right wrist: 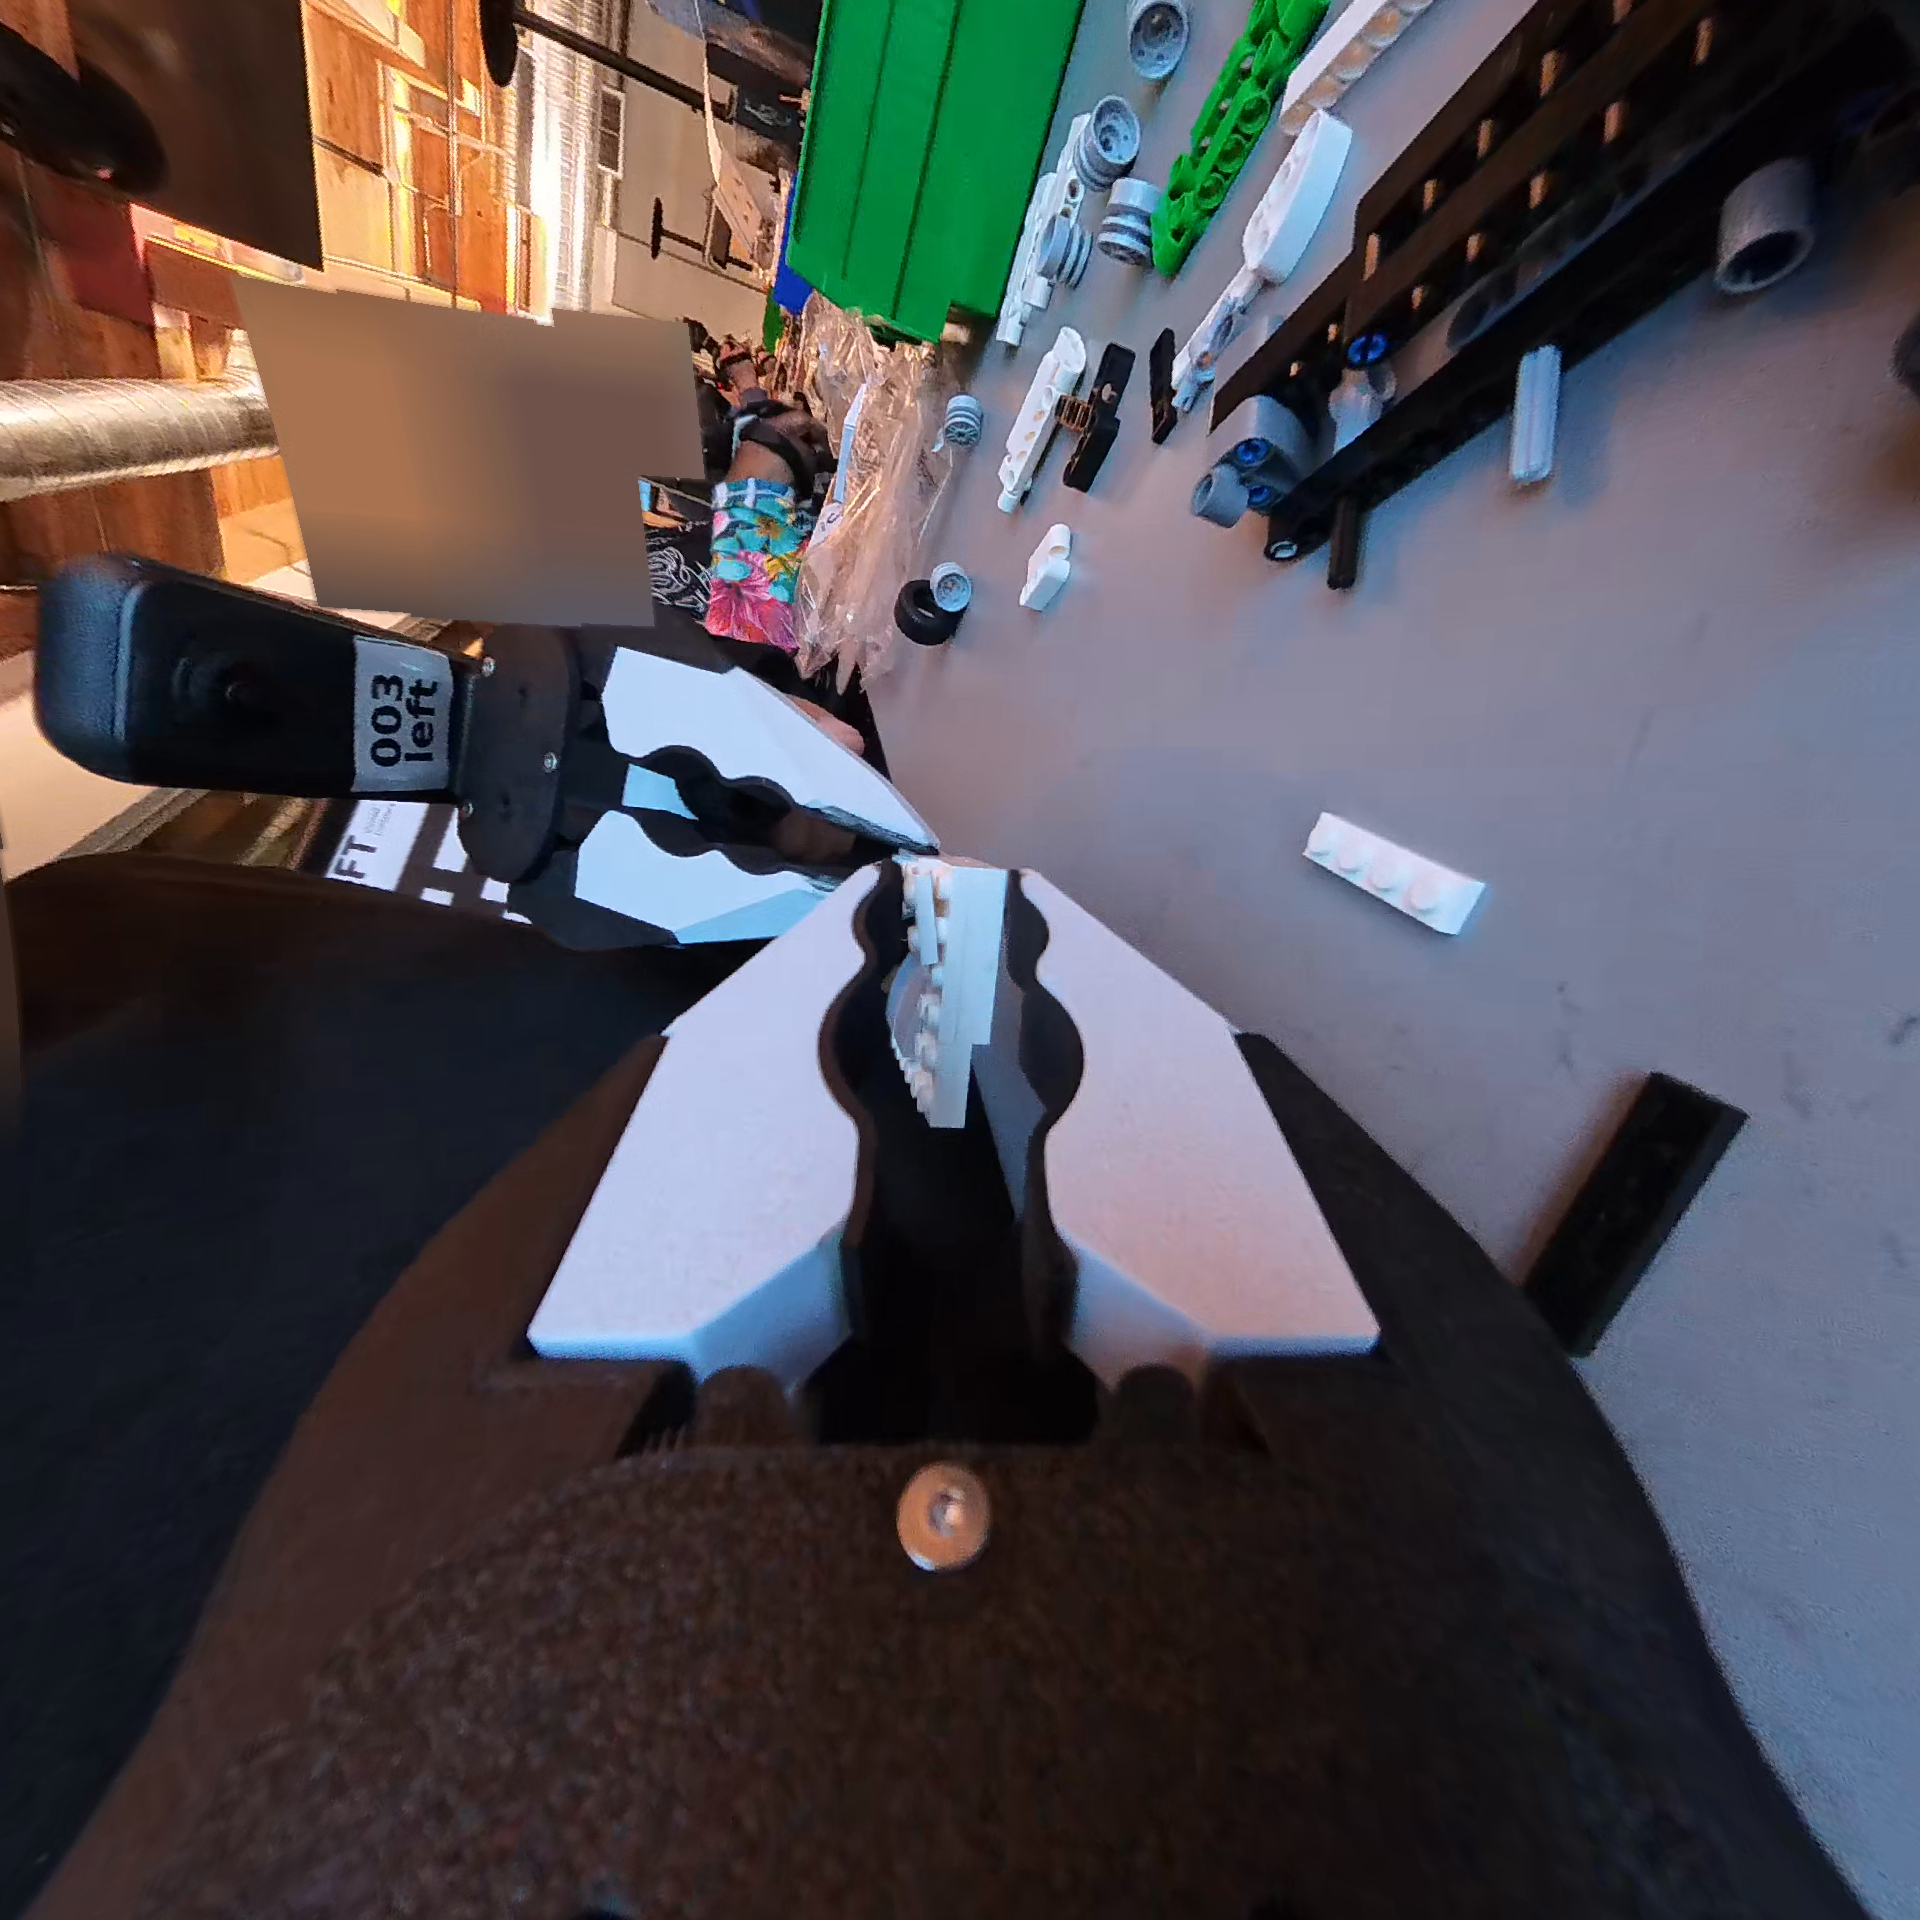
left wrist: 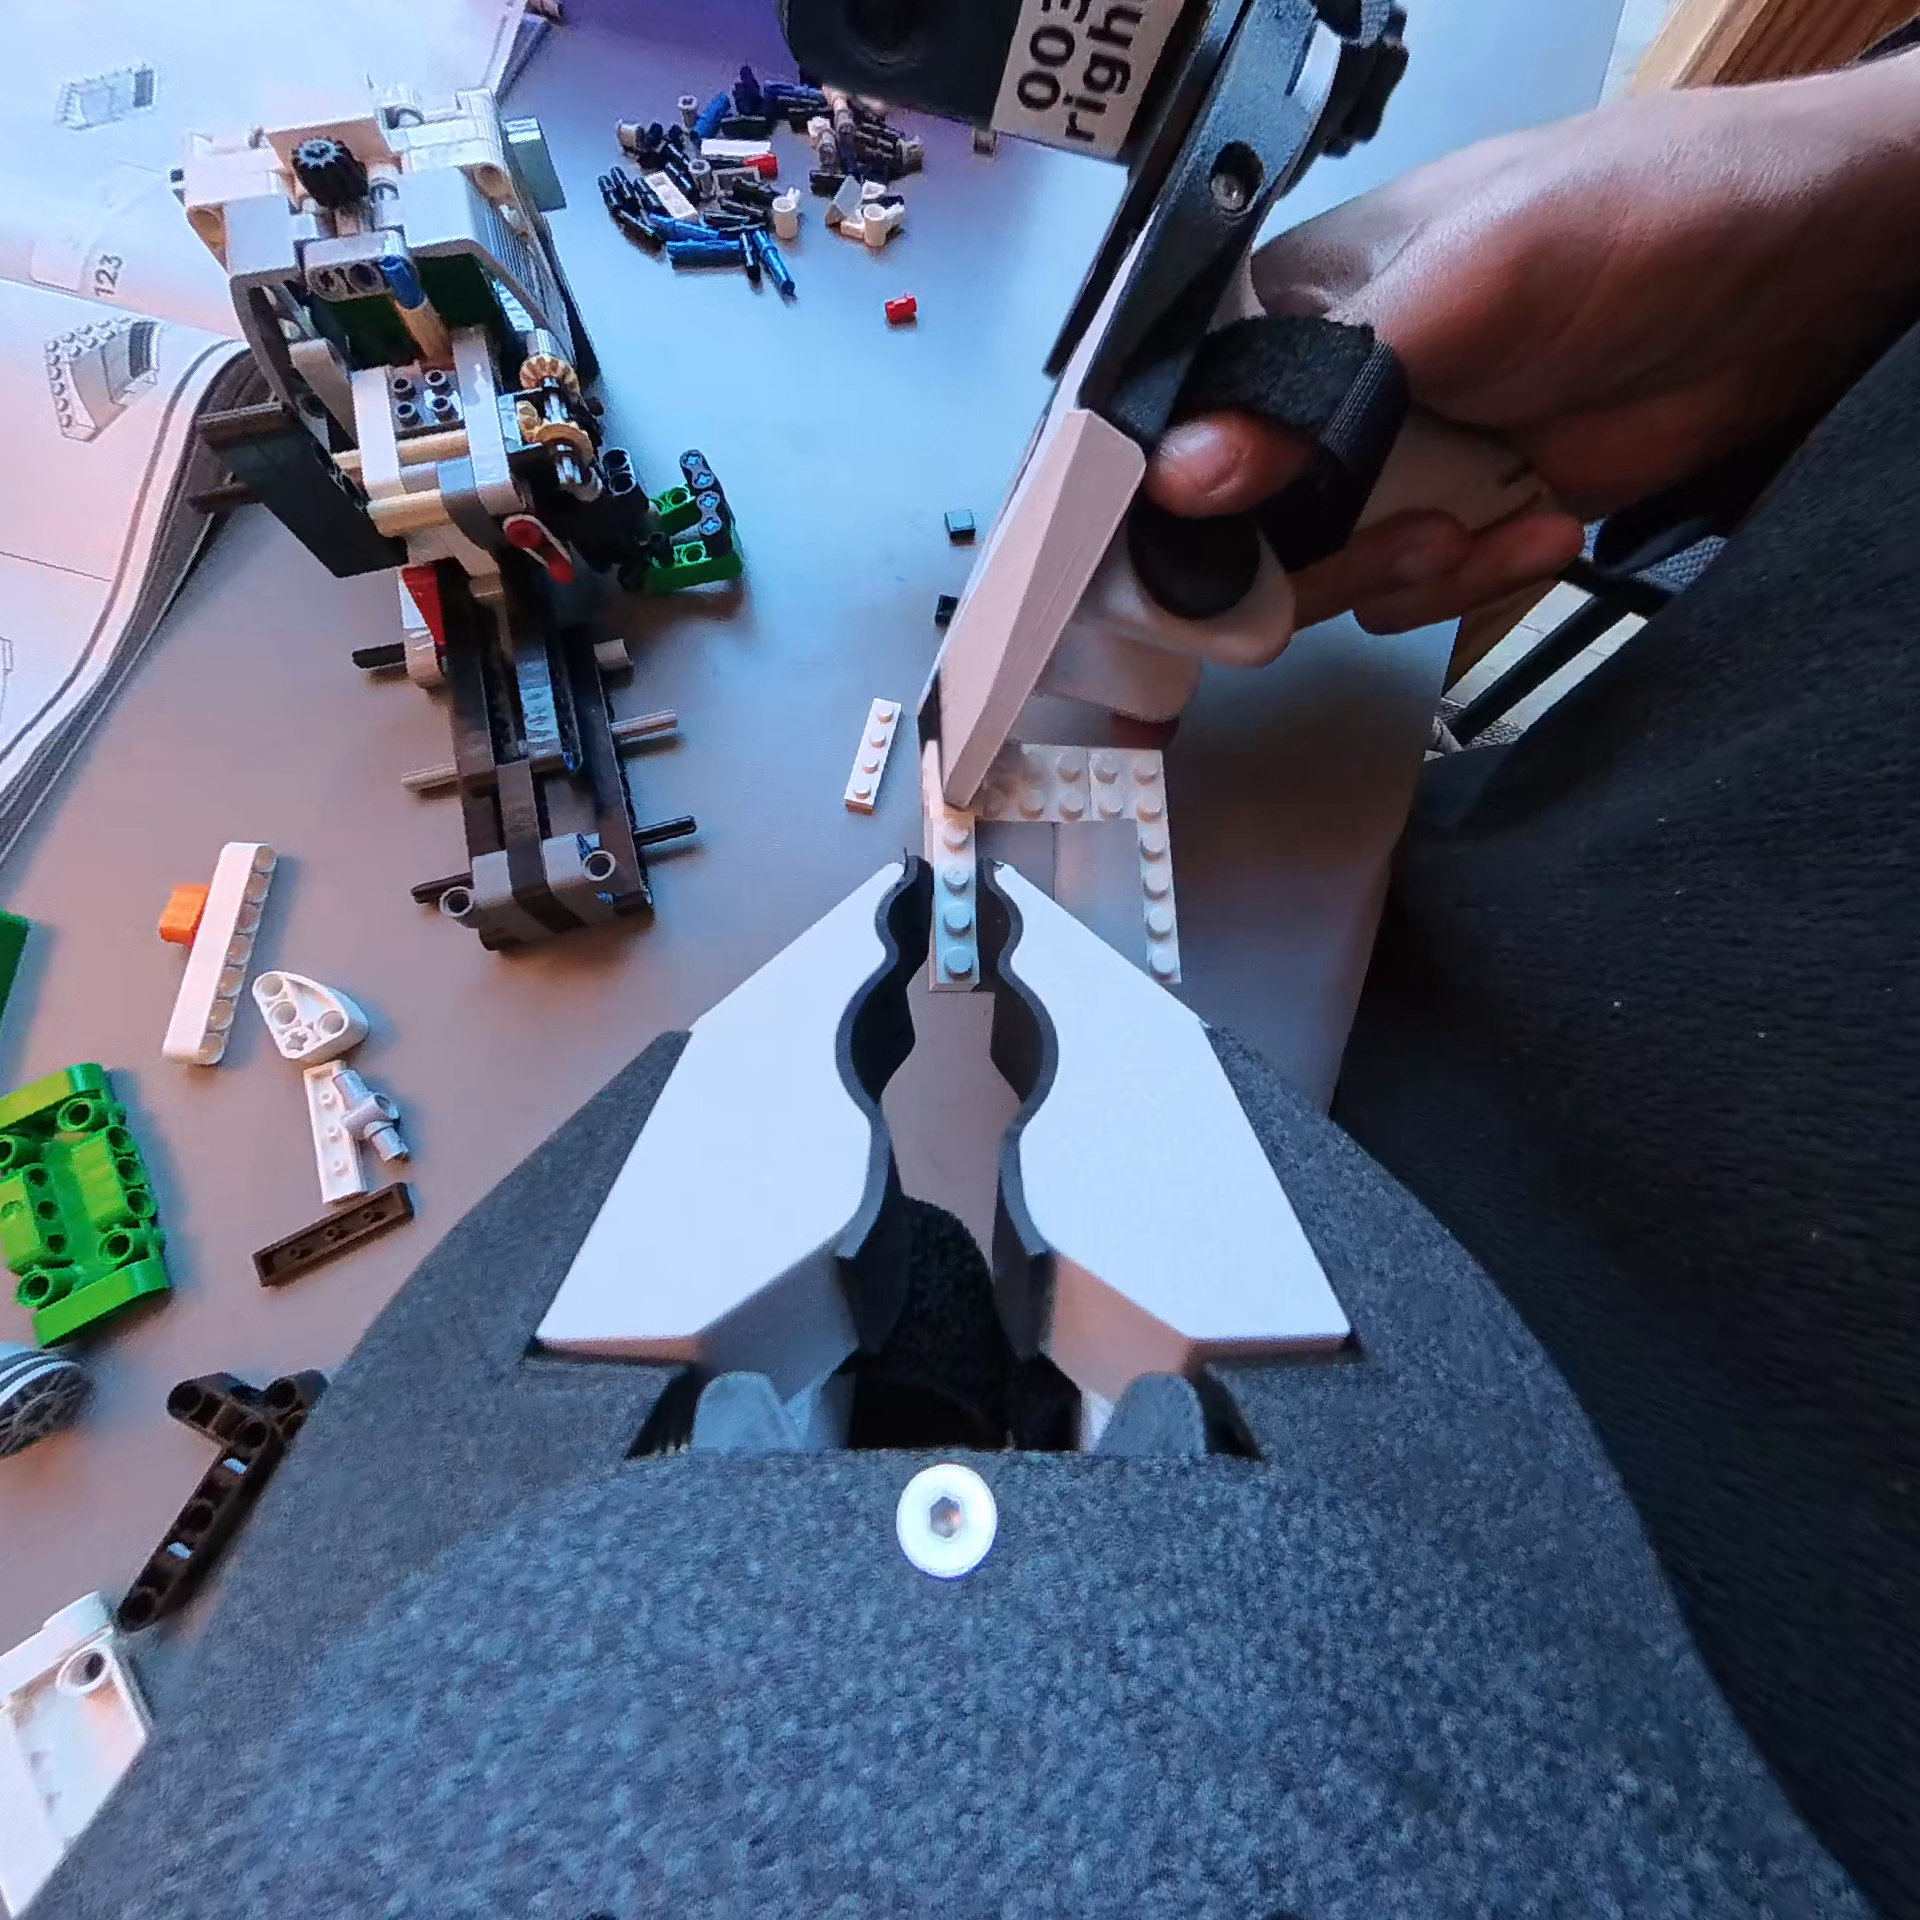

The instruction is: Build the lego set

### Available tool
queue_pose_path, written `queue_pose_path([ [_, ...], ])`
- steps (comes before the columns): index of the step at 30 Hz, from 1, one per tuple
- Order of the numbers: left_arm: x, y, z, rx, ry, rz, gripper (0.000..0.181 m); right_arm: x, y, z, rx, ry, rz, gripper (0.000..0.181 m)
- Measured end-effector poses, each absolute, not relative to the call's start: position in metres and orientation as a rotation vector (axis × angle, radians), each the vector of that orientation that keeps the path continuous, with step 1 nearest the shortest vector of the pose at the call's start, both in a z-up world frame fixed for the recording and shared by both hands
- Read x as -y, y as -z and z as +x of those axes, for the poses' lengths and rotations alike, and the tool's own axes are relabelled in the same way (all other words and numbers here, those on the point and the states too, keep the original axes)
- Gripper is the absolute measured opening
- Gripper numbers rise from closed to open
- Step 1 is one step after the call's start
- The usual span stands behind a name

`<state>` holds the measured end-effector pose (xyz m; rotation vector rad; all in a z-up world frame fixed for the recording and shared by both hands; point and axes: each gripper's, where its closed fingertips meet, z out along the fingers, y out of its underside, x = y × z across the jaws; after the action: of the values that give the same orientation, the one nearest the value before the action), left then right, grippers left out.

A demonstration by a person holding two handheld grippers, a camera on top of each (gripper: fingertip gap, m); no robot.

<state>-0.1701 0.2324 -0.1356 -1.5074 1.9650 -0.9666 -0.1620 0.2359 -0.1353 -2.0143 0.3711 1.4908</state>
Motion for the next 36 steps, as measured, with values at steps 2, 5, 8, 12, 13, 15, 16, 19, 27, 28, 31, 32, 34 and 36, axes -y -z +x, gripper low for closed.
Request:
queue_pose_path([
  [2,-0.233,0.136,-0.170,-1.966,0.959,-1.503,0.007,-0.237,0.134,-0.162,-0.387,-1.506,-1.996,0.018],
  [5,-0.233,0.135,-0.170,-1.970,0.946,-1.488,0.007,-0.237,0.132,-0.161,-0.408,-1.536,-1.963,0.016],
  [8,-0.232,0.136,-0.171,-1.983,0.920,-1.473,0.007,-0.236,0.133,-0.162,-0.411,-1.548,-1.951,0.016],
  [12,-0.231,0.139,-0.172,-2.007,0.891,-1.467,0.007,-0.234,0.136,-0.164,-0.358,-1.494,-1.991,0.017],
  [13,-0.231,0.141,-0.172,-2.020,0.868,-1.456,0.007,-0.234,0.138,-0.164,-0.330,-1.457,-2.020,0.017],
  [15,-0.230,0.142,-0.172,-2.033,0.830,-1.422,0.007,-0.233,0.139,-0.164,-0.297,-1.413,-2.052,0.017],
  [16,-0.230,0.140,-0.171,-2.036,0.821,-1.404,0.007,-0.233,0.138,-0.164,-0.289,-1.415,-2.052,0.017],
  [19,-0.228,0.139,-0.172,-2.059,0.810,-1.349,0.007,-0.230,0.137,-0.165,-0.261,-1.437,-2.056,0.017],
  [27,-0.224,0.138,-0.173,-2.104,0.783,-1.277,0.007,-0.225,0.135,-0.167,-0.264,-1.493,-2.034,0.017],
  [28,-0.223,0.140,-0.174,-2.119,0.769,-1.270,0.007,-0.225,0.137,-0.168,-0.257,-1.480,-2.050,0.017],
  [31,-0.222,0.146,-0.175,-2.157,0.697,-1.211,0.007,-0.222,0.144,-0.169,-0.224,-1.419,-2.122,0.017],
  [32,-0.221,0.145,-0.174,-2.157,0.689,-1.191,0.007,-0.222,0.143,-0.168,-0.215,-1.420,-2.117,0.017],
  [34,-0.220,0.143,-0.174,-2.161,0.687,-1.148,0.007,-0.220,0.141,-0.169,-0.213,-1.462,-2.100,0.017],
  [36,-0.220,0.143,-0.174,-2.179,0.686,-1.124,0.007,-0.219,0.141,-0.169,-0.224,-1.498,-2.093,0.017],
])
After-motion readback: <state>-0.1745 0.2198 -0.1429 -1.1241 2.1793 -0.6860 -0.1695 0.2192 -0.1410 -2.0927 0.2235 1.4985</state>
